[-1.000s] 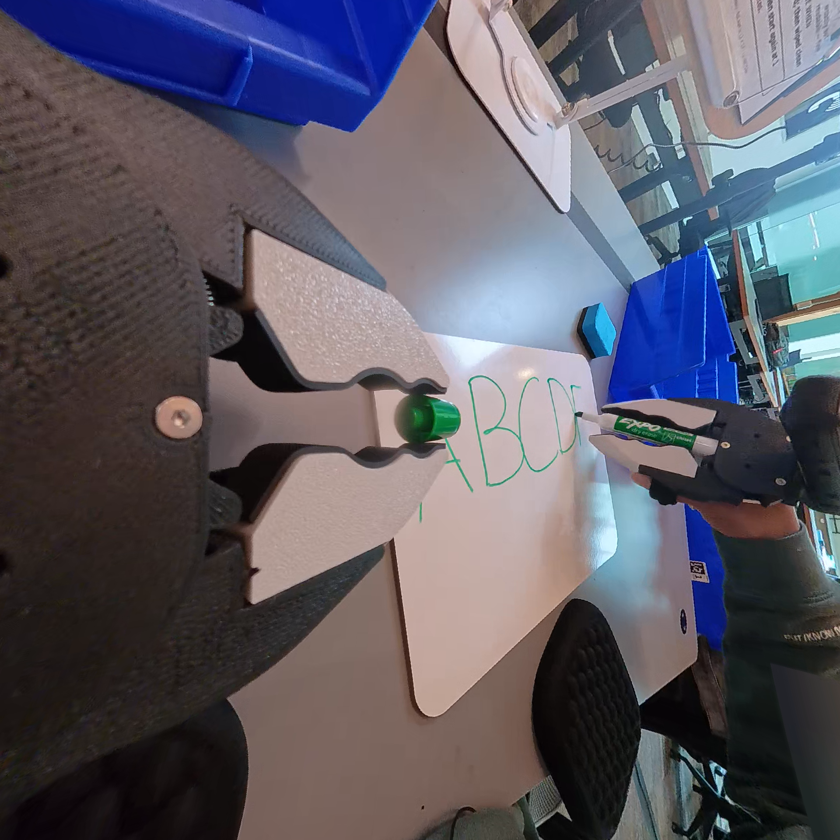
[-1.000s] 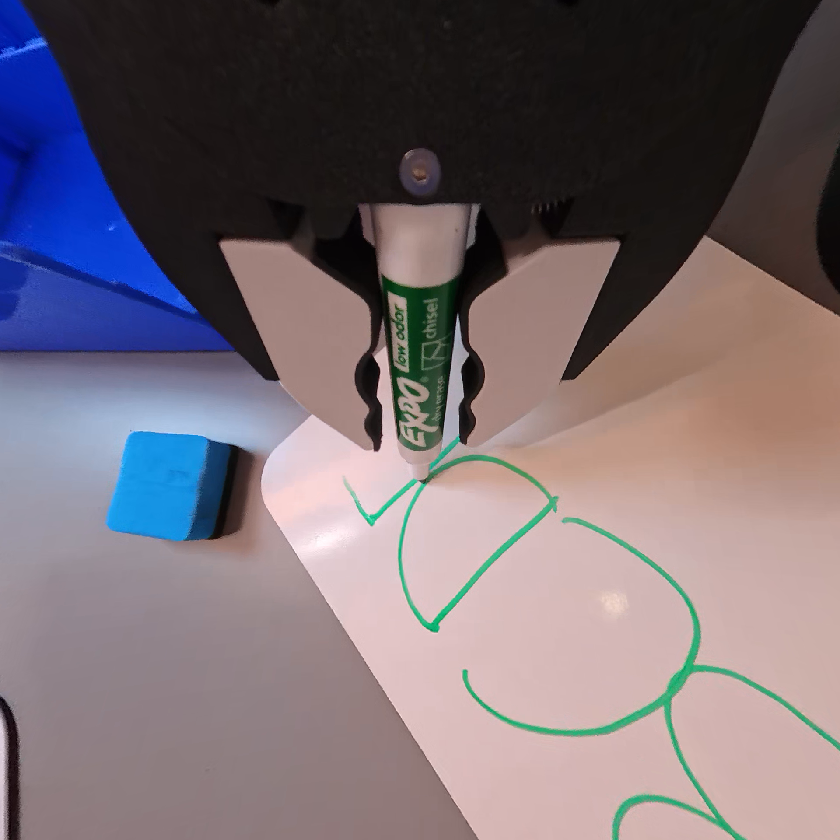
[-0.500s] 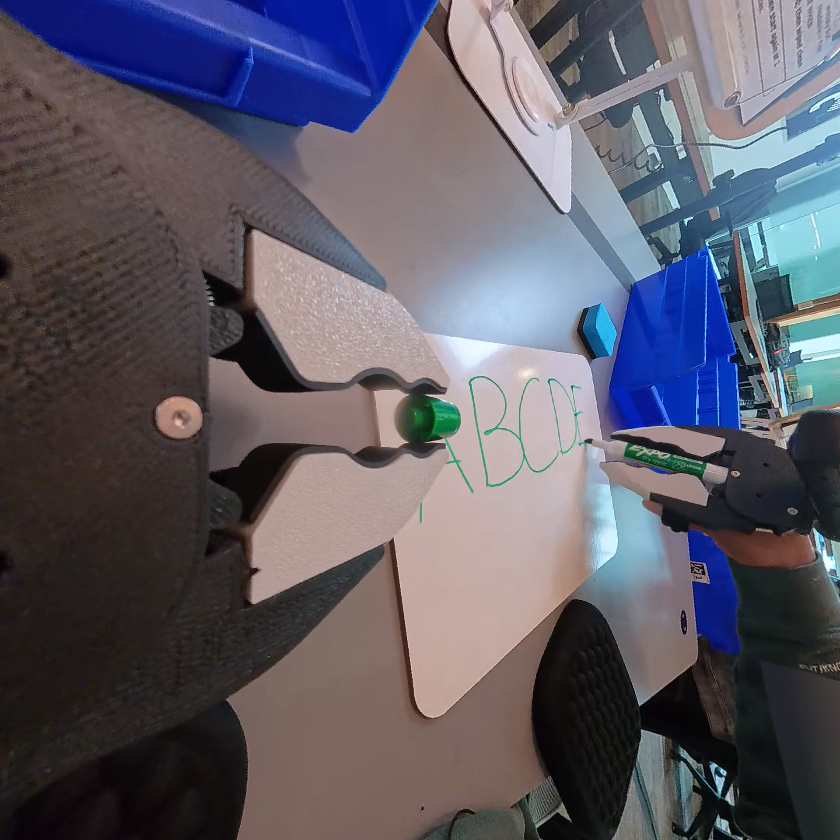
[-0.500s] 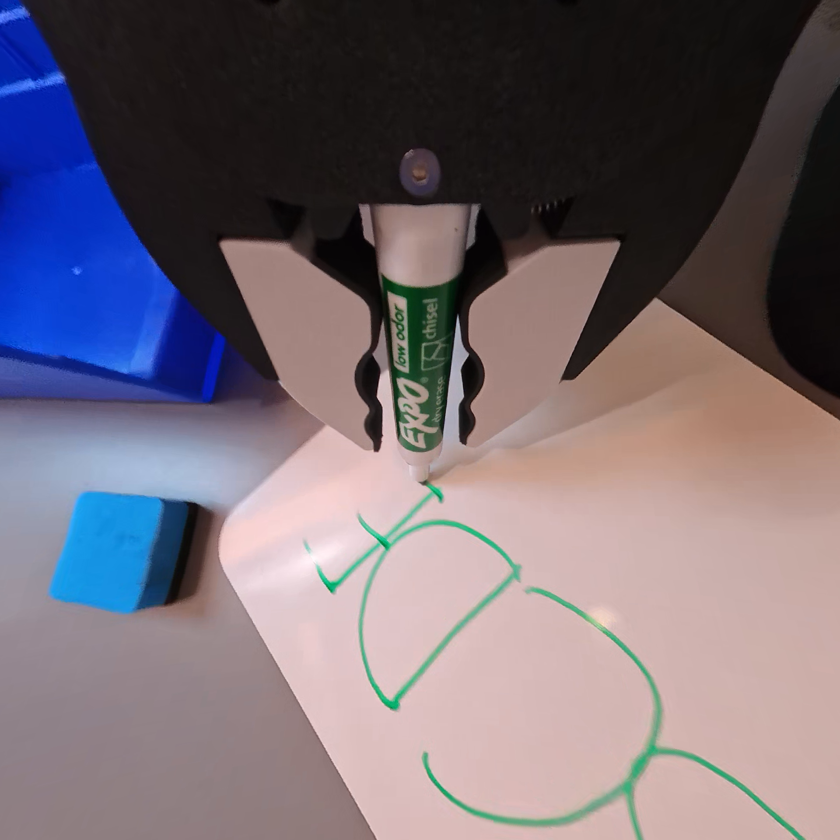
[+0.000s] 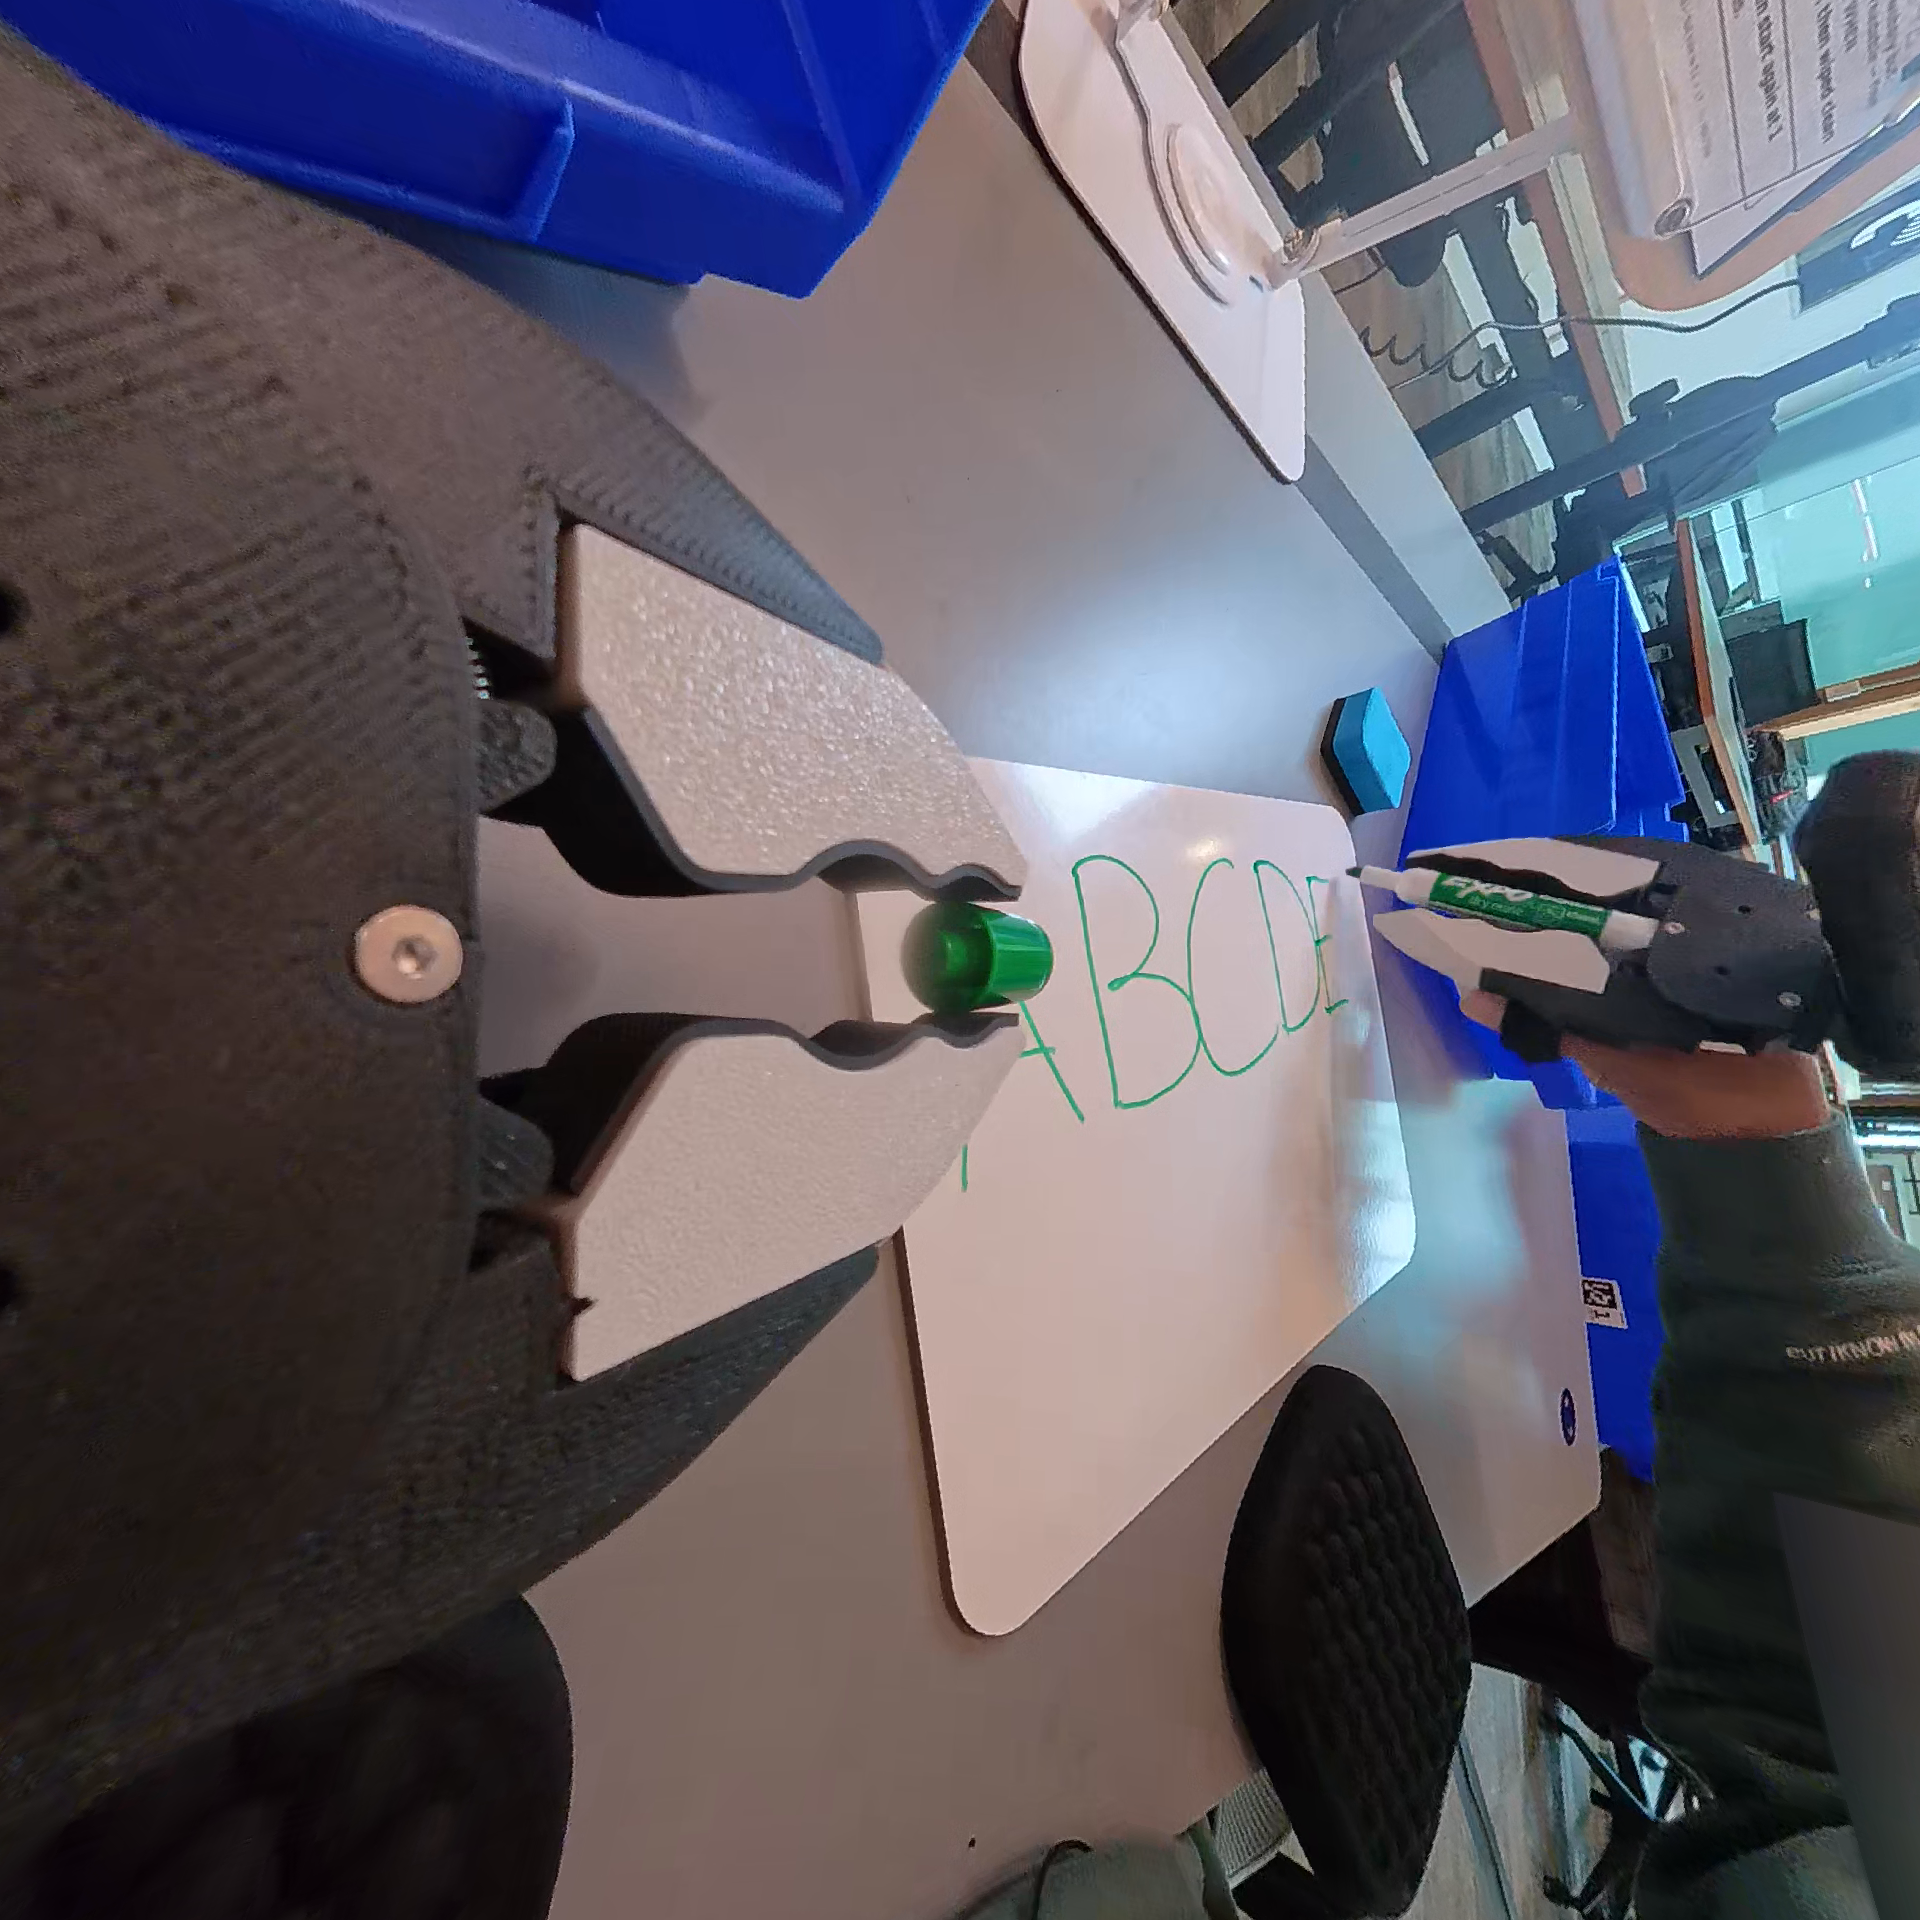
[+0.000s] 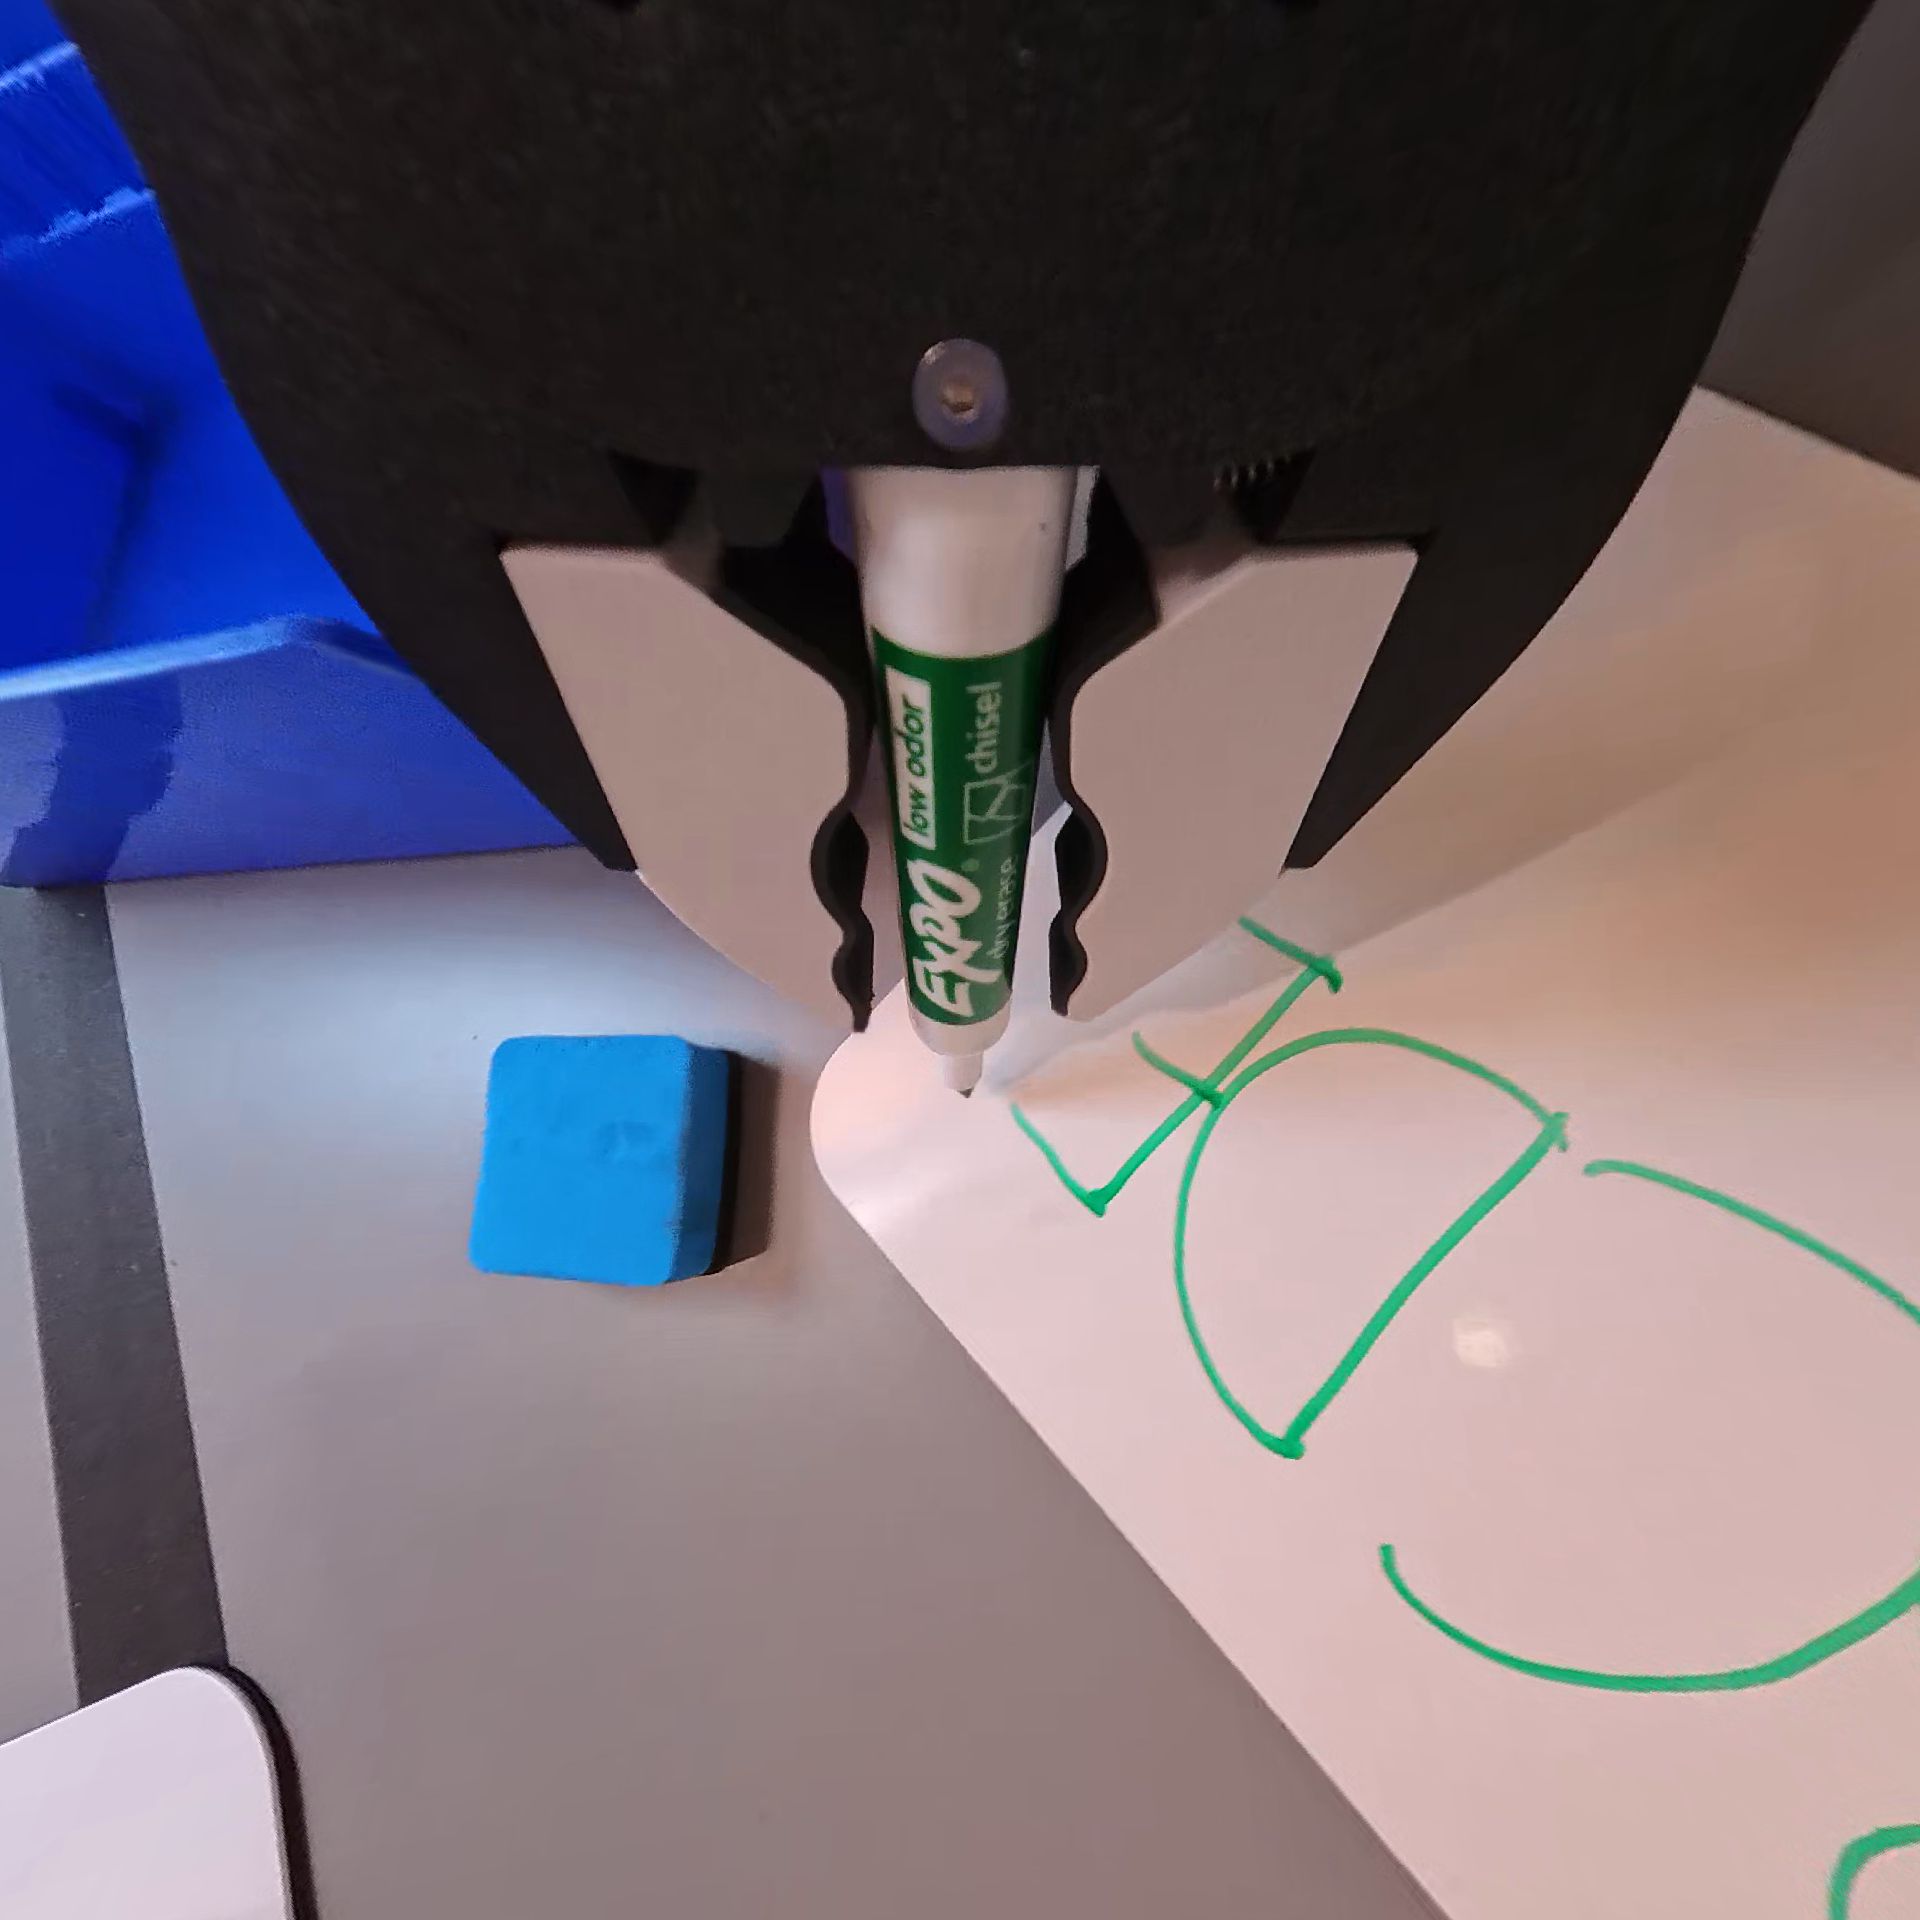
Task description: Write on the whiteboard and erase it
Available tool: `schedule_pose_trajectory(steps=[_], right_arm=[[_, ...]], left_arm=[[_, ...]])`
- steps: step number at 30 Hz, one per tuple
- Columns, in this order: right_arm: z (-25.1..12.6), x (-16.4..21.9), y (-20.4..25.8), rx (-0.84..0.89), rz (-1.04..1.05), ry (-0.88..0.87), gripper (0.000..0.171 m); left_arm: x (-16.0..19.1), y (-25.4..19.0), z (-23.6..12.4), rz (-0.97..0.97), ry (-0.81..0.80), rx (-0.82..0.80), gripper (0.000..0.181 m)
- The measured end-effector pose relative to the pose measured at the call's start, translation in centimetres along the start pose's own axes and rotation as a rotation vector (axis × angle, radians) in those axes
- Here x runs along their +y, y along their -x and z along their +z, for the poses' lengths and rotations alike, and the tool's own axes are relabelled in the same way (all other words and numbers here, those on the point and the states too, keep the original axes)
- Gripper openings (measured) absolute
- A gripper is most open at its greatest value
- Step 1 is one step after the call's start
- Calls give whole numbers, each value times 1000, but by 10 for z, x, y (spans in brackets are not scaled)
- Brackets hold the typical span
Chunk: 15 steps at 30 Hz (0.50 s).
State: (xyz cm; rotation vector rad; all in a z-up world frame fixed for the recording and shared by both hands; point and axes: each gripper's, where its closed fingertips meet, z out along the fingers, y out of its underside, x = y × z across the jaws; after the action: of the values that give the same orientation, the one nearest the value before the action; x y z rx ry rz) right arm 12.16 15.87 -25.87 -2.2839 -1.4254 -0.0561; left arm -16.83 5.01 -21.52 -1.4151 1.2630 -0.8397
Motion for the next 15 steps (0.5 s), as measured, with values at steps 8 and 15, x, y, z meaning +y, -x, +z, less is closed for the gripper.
schedule_pose_trajectory(steps=[8,15], right_arm=[[-4,17,13,-54,-2,58,33],[-21,39,41,-99,-2,81,34]], left_arm=[[0,0,0,-6,-2,4,20],[0,0,0,-10,-1,3,20]])
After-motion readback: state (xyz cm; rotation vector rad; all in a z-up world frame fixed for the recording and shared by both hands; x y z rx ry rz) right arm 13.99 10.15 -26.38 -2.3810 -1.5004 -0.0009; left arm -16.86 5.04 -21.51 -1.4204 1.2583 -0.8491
